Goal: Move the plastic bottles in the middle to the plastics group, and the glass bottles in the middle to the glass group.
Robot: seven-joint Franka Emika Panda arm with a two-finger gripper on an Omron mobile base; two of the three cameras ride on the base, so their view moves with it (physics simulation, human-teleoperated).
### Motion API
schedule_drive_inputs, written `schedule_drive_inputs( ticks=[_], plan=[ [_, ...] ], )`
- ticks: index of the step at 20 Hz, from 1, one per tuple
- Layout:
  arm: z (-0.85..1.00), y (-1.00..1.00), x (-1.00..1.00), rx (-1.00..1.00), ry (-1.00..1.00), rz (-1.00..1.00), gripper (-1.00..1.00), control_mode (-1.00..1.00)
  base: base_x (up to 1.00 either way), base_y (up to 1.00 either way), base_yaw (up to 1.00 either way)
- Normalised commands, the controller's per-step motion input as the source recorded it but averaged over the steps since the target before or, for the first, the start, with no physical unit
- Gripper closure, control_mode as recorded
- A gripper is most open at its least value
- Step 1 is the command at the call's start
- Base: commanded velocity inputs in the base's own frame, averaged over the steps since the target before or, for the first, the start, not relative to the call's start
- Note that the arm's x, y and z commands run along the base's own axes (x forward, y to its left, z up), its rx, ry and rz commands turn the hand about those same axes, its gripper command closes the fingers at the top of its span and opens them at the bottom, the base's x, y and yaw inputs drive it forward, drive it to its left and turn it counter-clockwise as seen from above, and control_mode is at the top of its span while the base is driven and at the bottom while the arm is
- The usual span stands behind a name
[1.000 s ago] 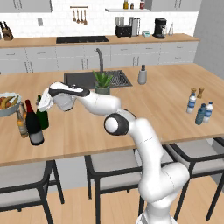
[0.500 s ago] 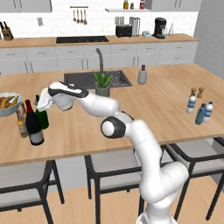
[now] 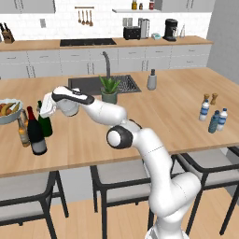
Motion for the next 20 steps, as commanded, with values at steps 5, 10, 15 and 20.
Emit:
schedule_drive_inputs(
  ticks=[5, 10, 15, 20],
  plan=[
    [0.0, 0.0, -0.08, 0.0, 0.0, 0.0, 1.0, -1.0, 0.0, 0.0, 0.0],
    [-0.01, 0.0, -0.08, 0.0, 0.0, 0.0, 1.0, -1.0, 0.0, 0.0, 0.0],
    [-0.06, 0.0, -0.05, 0.0, 0.0, 0.0, 1.0, -1.0, 0.0, 0.0, 0.0],
    [-0.02, 0.0, -0.01, 0.08, 0.0, 0.0, 1.0, -1.0, 0.0, 0.0, 0.0]
  ],
)
